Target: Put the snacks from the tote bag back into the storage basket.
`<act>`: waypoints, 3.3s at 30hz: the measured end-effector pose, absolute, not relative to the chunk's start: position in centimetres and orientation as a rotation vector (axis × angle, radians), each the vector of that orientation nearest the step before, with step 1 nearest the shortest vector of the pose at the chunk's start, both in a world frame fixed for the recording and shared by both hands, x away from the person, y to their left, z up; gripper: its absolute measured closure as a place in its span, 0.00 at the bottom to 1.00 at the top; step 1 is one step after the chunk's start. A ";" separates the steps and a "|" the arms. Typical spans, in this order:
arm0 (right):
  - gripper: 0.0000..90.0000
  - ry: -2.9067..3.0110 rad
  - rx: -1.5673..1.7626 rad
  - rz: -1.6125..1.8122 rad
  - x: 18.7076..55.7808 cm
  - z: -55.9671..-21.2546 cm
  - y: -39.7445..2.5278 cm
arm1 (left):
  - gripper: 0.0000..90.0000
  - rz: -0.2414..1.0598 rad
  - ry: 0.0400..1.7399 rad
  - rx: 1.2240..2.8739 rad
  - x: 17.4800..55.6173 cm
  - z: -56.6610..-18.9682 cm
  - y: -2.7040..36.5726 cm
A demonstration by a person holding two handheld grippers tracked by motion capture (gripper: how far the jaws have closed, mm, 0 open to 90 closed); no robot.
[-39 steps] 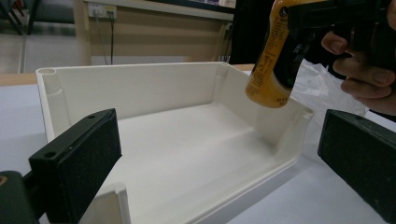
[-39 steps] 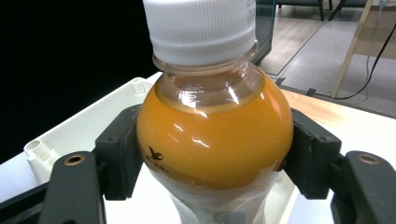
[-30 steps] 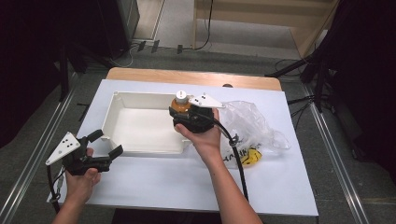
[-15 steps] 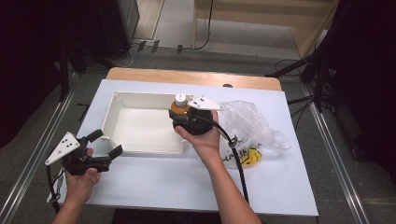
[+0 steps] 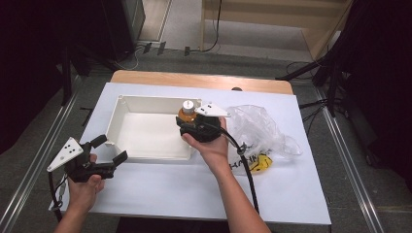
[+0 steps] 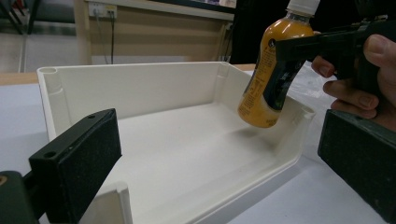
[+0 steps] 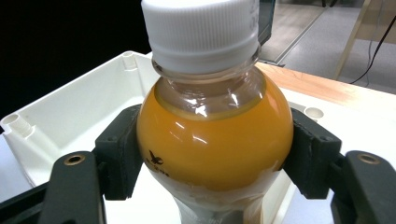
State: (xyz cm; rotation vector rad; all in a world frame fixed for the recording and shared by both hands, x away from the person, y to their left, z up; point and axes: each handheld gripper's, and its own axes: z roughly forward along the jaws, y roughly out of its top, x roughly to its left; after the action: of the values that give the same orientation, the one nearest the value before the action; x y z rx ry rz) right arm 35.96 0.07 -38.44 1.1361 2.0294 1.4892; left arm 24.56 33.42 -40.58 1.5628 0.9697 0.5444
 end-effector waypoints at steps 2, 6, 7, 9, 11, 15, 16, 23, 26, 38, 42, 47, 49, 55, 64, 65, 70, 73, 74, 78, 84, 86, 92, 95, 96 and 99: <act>0.34 2.034 1.135 1.486 36.0 -38.6 0.1 | 0.00 0.544 0.970 1.562 24.6 -40.6 33.4; 0.34 2.035 1.136 1.483 35.9 -38.9 0.1 | 0.00 0.545 0.972 1.563 24.6 -40.6 33.4; 0.34 2.037 1.136 1.482 35.9 -38.9 0.1 | 0.00 0.545 0.973 1.562 24.6 -40.6 33.4; 0.34 2.039 1.141 1.481 35.9 -39.1 0.1 | 0.00 0.546 0.973 1.562 24.6 -40.6 33.4; 0.34 2.040 1.140 1.479 35.9 -39.3 0.1 | 0.00 0.547 0.973 1.561 24.6 -40.6 33.4; 0.34 2.046 1.143 1.473 35.9 -39.6 0.1 | 0.00 0.545 0.971 1.563 24.6 -40.6 33.4; 0.34 2.047 1.147 1.472 35.9 -39.7 0.2 | 0.00 0.545 0.971 1.563 24.6 -40.6 33.4; 0.34 2.055 1.151 1.459 35.9 -40.2 0.3 | 0.00 0.544 0.970 1.563 24.6 -40.5 33.4; 0.34 2.058 1.151 1.455 35.9 -40.3 0.4 | 0.00 0.545 0.970 1.563 24.6 -40.5 33.4; 0.34 2.073 1.152 1.432 35.7 -41.0 0.6 | 0.00 0.545 0.970 1.563 24.6 -40.6 33.4; 0.34 2.070 1.157 1.428 35.7 -41.1 0.7 | 0.00 0.542 0.970 1.566 24.6 -40.5 33.4; 0.34 2.065 1.166 1.423 35.8 -41.3 0.7 | 0.00 0.543 0.970 1.564 24.6 -40.5 33.4; 0.34 2.068 1.165 1.418 35.8 -41.3 0.7 | 0.00 0.543 0.970 1.563 24.6 -40.5 33.4; 0.34 2.065 1.170 1.409 35.7 -41.6 0.9 | 0.00 0.543 0.972 1.564 24.6 -40.5 33.4; 0.33 2.055 1.162 1.407 35.6 -41.6 0.9 | 0.00 0.543 0.971 1.563 24.6 -40.5 33.4; 0.33 2.046 1.156 1.401 35.5 -41.6 0.9 | 0.00 0.543 0.971 1.564 24.6 -40.5 33.4; 0.21 1.964 1.164 1.459 35.0 -40.3 0.4 | 0.00 0.541 0.968 1.567 24.6 -40.5 33.3; 0.18 1.950 1.154 1.465 34.8 -39.6 0.2 | 0.00 0.542 0.966 1.569 24.6 -40.6 33.3; 0.17 1.949 1.155 1.466 34.7 -39.4 0.1 | 0.00 0.540 0.967 1.568 24.6 -40.6 33.2; 0.17 1.940 1.160 1.491 34.6 -38.9 -0.4 | 0.00 0.541 0.967 1.568 24.6 -40.6 33.2; 0.17 1.934 1.151 1.487 34.3 -38.3 -1.1 | 0.00 0.540 0.968 1.570 24.6 -40.7 33.2; 0.17 1.935 1.149 1.491 34.3 -38.2 -1.4 | 0.00 0.540 0.968 1.571 24.6 -40.7 33.2; 0.17 1.918 1.160 1.492 34.2 -38.0 -2.3 | 0.00 0.541 0.967 1.569 24.6 -40.7 33.2; 0.17 1.914 1.164 1.493 34.1 -37.9 -2.7 | 0.00 0.542 0.963 1.572 24.6 -40.7 33.2; 0.17 1.909 1.166 1.491 34.1 -37.9 -2.8 | 0.00 0.542 0.958 1.573 24.6 -40.7 33.2; 0.18 1.916 1.162 1.483 34.0 -38.1 -3.2 | 0.00 0.544 0.951 1.574 24.6 -40.7 33.1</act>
State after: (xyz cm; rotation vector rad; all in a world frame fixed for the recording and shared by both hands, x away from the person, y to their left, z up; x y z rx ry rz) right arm 33.97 -3.20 -38.06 1.1623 1.9158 1.4826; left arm 24.58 33.09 -40.72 1.5736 0.9510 0.5439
